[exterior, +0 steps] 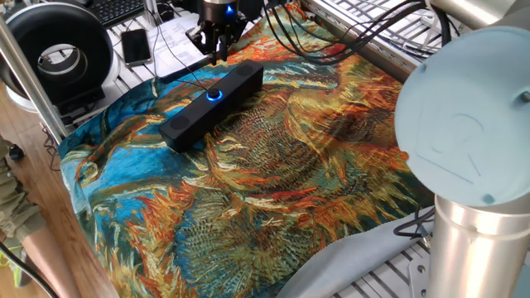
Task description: Turn the knob to increase the volume of the speaker
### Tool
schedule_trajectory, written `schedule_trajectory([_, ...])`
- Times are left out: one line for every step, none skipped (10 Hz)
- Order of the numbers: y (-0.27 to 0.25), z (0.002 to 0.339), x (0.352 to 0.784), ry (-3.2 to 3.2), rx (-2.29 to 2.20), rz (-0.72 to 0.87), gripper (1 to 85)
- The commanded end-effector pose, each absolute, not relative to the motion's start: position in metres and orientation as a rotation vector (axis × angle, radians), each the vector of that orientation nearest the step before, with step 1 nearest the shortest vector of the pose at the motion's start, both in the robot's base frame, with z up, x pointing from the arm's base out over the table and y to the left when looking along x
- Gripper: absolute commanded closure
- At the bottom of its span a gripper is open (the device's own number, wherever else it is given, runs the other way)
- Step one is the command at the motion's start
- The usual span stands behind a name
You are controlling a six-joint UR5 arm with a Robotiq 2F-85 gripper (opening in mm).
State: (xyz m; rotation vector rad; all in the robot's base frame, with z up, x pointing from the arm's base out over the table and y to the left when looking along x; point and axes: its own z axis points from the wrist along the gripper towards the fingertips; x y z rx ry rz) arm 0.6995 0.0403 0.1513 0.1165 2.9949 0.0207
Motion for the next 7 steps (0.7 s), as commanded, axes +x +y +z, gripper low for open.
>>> schedule_trajectory([0.0407, 0.1422, 0.7110, 2.965, 0.097, 0.035, 56.3])
schedule_trajectory([0.0458, 0.1393, 0.7144, 2.952, 0.094, 0.053, 53.7])
schedule_trajectory([0.0473, 0.1390, 0.7133, 2.955, 0.097, 0.038, 53.0])
schedule_trajectory([0.0460, 0.1400, 0.7109, 2.965, 0.100, 0.022, 53.3])
schedule_trajectory([0.0451, 0.1387, 0.7087, 2.973, 0.110, 0.024, 54.3])
schedule_trajectory([0.0490, 0.1379, 0.7103, 2.966, 0.118, 0.048, 54.0])
schedule_trajectory([0.0471, 0.1374, 0.7076, 2.977, 0.113, 0.036, 53.3])
